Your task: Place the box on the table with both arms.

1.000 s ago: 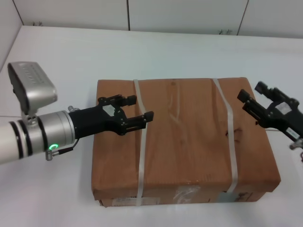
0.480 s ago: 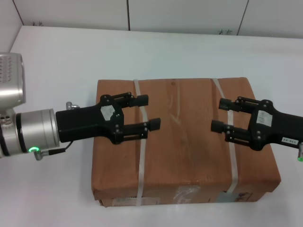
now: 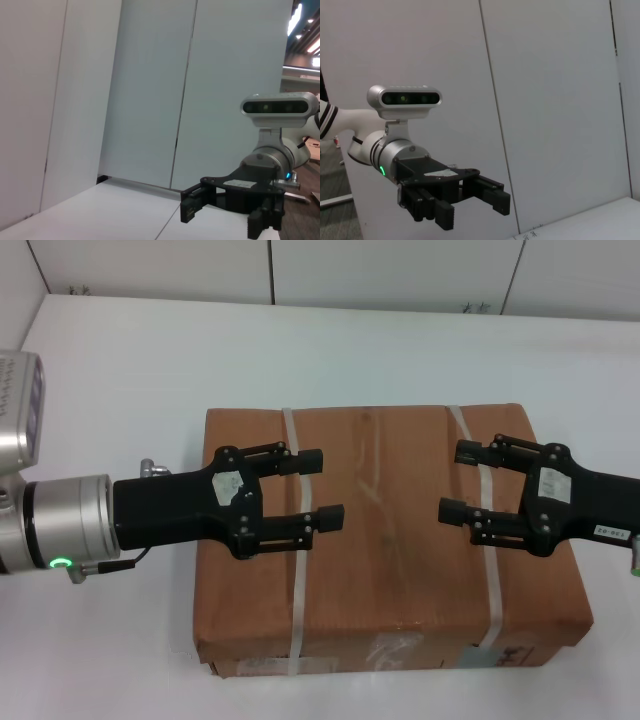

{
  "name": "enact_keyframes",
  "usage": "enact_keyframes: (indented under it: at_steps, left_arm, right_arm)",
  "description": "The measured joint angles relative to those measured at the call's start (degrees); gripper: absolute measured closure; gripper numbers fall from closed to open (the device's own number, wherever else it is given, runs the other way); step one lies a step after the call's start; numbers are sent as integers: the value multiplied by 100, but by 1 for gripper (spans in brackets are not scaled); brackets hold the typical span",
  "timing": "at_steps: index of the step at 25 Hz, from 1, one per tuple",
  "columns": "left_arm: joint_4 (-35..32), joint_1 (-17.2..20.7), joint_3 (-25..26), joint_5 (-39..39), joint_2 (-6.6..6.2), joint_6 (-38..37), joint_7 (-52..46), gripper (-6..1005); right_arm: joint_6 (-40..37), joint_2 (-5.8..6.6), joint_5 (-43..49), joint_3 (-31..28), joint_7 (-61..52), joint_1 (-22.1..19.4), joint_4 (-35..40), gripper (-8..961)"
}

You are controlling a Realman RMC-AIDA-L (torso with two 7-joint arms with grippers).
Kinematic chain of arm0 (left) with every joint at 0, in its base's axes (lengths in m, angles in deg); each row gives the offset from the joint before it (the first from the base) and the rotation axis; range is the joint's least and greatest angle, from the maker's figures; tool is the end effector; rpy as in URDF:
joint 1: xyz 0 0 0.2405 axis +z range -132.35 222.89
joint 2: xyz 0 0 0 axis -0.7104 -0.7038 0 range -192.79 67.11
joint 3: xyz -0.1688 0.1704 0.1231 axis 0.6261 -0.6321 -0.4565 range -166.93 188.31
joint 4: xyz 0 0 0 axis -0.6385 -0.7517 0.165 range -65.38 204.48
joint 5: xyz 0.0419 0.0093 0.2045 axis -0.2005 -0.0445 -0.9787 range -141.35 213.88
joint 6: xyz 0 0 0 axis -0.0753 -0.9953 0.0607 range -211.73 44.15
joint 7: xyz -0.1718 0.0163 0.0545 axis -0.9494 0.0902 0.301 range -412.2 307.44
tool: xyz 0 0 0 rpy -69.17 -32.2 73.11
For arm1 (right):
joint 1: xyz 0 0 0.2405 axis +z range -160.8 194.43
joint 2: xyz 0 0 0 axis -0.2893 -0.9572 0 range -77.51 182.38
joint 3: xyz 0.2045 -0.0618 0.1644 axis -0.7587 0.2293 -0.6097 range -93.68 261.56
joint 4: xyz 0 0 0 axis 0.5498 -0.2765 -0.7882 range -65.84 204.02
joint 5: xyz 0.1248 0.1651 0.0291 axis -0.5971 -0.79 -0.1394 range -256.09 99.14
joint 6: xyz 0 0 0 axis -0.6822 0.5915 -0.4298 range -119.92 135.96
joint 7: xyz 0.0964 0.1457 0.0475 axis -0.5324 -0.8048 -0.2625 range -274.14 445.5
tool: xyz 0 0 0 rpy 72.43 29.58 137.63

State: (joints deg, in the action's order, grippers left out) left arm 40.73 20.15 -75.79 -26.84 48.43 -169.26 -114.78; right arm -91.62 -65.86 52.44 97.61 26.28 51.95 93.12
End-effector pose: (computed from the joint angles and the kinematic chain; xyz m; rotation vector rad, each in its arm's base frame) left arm -0.2301 0.3163 -0.0533 -2.7572 -0.3623 -1.0207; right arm 0.2500 0.3263 -0.0443 -2.7308 0.4107 0.9393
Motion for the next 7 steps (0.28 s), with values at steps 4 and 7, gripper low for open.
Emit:
enact_keyframes:
  at_steps: [4, 7]
  left_arm:
    - [0, -2, 0, 0, 22, 7, 2, 259]
    - [0, -6, -3, 0, 39, 39, 1, 259]
  right_arm:
    - [12, 0, -3, 4, 13, 29, 3, 135]
    - [38, 0, -5, 6, 16, 43, 5, 135]
